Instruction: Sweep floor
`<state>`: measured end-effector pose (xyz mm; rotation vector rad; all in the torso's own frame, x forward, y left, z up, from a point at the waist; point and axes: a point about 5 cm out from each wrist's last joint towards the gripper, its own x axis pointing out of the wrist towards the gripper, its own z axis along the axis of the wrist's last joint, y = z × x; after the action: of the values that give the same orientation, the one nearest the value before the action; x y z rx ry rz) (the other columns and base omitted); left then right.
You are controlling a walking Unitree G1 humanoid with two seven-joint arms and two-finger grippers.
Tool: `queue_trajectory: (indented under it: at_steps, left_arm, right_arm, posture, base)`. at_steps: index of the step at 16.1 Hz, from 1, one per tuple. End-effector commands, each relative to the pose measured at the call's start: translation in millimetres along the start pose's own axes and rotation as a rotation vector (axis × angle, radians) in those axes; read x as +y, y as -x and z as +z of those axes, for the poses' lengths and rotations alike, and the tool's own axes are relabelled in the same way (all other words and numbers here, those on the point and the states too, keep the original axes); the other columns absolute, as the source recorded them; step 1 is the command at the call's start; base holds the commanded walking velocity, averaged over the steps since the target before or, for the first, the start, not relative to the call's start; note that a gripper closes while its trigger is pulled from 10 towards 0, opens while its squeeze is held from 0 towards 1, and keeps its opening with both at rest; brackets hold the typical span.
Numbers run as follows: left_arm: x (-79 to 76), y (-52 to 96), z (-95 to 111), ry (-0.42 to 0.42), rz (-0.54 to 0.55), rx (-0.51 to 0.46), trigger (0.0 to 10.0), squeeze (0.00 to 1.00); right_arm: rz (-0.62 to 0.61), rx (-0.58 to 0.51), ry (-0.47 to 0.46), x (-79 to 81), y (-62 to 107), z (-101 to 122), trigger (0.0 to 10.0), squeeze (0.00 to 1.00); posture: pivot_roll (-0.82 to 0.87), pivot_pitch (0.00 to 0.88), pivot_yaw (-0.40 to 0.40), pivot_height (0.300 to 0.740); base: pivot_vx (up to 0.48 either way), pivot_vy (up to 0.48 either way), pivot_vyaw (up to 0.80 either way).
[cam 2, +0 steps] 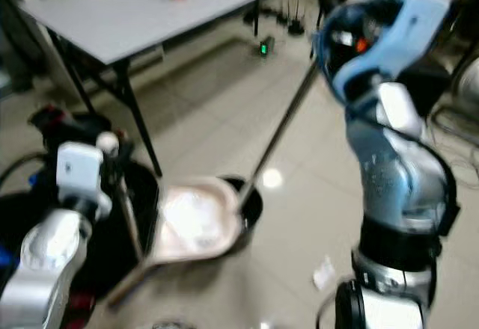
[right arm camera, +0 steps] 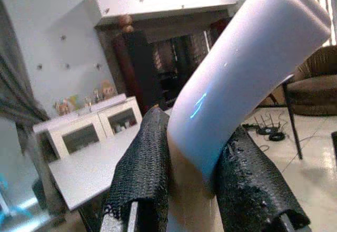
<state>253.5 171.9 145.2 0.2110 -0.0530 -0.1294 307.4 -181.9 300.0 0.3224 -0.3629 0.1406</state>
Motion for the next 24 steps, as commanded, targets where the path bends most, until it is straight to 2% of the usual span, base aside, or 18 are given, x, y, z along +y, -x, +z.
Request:
queue_trajectory:
  at_steps: [1,6,10,15,16,18,24]
  left_arm:
    - [-5.6,-3.3,6.5,-0.006,-0.033,-0.03,10.0,0.0]
    - [-10.3,-9.2,5.5,0.008,-0.068,-0.031,10.0,0.0]
    - [-15.1,-14.3,6.8,0.025,-0.077,-0.041,10.0,0.0]
    - [-15.8,-14.9,6.6,0.029,-0.079,-0.046,10.0,0.0]
    - [-16.7,-14.2,6.9,0.056,-0.084,-0.05,10.0,0.0]
    - [-16.5,-13.0,6.4,0.037,-0.088,-0.042,10.0,0.0]
    - [-17.6,-9.4,3.9,0.073,-0.089,-0.027,10.0,0.0]
  right_arm:
    - [-0.06,-0.087,0.014,-12.5,6.0,16.5,10.0,0.0]
    - [-0.078,-0.129,0.177,-16.1,11.0,29.8,10.0,0.0]
    - [-0.072,-0.14,0.28,-16.4,10.9,27.3,10.0,0.0]
    - [-0.06,-0.178,0.322,-14.8,6.2,22.4,10.0,0.0]
    - [-0.05,-0.176,0.334,-14.1,5.0,19.5,10.0,0.0]
    - [-0.042,-0.175,0.342,-13.7,4.5,16.5,10.0,0.0]
    - [0.006,-0.209,0.396,-2.9,-2.7,2.6,10.0,0.0]
  posture:
    - [0.02,0.056,0.067,0.74]
    - [-0.01,0.055,0.087,0.74]
    - [-0.01,0.051,0.085,0.74]
    - [0.0,0.049,0.076,0.74]
    - [0.0,0.052,0.071,0.74]
    - [0.0,0.052,0.071,0.74]
    - [0.01,0.064,0.061,0.74]
  base:
    - [0.304,0.0,0.0]
    - [0.299,0.0,0.0]
    - [0.3,0.0,0.0]
    - [0.316,0.0,0.0]
    - [0.0,0.0,0.0]
    - [0.0,0.0,0.0]
    - [0.0,0.0,0.0]
